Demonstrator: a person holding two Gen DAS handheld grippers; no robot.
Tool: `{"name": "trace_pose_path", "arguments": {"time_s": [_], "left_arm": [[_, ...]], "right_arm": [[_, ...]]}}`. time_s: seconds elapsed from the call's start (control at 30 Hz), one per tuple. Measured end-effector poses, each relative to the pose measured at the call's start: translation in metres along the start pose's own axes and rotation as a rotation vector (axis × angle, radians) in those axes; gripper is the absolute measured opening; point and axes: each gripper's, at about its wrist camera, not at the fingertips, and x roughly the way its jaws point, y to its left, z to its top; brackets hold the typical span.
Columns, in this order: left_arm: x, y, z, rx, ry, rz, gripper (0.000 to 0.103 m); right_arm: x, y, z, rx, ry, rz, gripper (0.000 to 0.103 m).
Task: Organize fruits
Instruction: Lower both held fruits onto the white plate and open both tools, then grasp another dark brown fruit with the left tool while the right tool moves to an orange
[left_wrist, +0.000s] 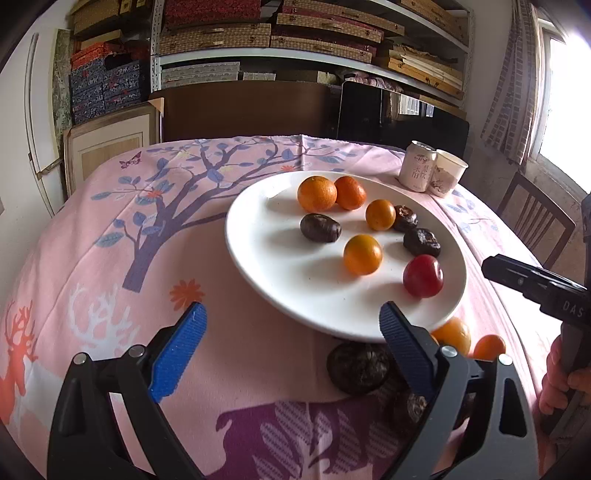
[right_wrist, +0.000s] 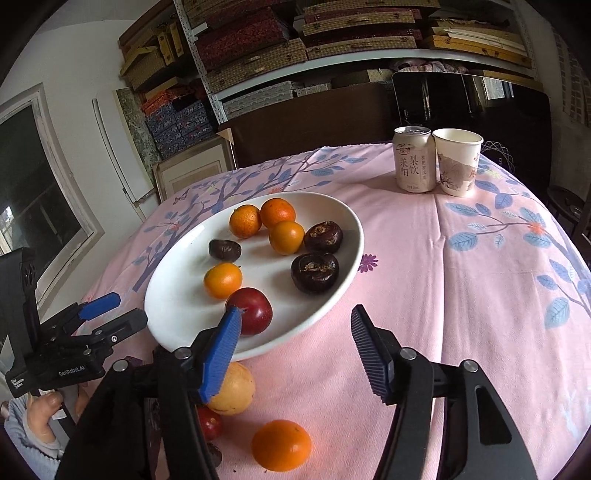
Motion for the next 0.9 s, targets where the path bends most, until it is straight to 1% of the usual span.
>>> {"name": "trace_pose_path", "arguments": {"time_s": [0.13, 0.23, 0.43, 0.67, 0.8, 0.9], "left_arm": [[-0.015, 0.002, -0.013, -0.011, -0.013, 0.002, 0.096], [-0.016, -0.001, -0.019, -0.003, -0.003, 0.002, 0.096], [-0.007, -0.014, -0.023, 0.048, 0.032, -0.012, 0.097], [0.010, -0.029, -0.026, 0.122, 0.088, 0.026, 0.097], [0.020, -0.028, -0.023, 0.120, 0.118, 0.048, 0.097], [0.027, -0.024, -0.020, 0.103, 0.139, 0.027, 0.099]], "right_arm": [[-0.012, -0.009, -0.007, 0.035, -0.008, -0.003, 0.068], [-0.020, -0.014, -0.012, 0.049, -0.019, -0.005, 0.071], [-0.023, -0.015, -0.014, 0.054, -0.018, -0.006, 0.073], [-0.022, -0.012, -0.015, 0.039, -0.006, -0.006, 0.073], [-0.022, -0.010, -0.015, 0.034, -0.004, -0.008, 0.073], [-0.022, -0.009, -0.015, 0.037, -0.002, -0.009, 0.074]]}}
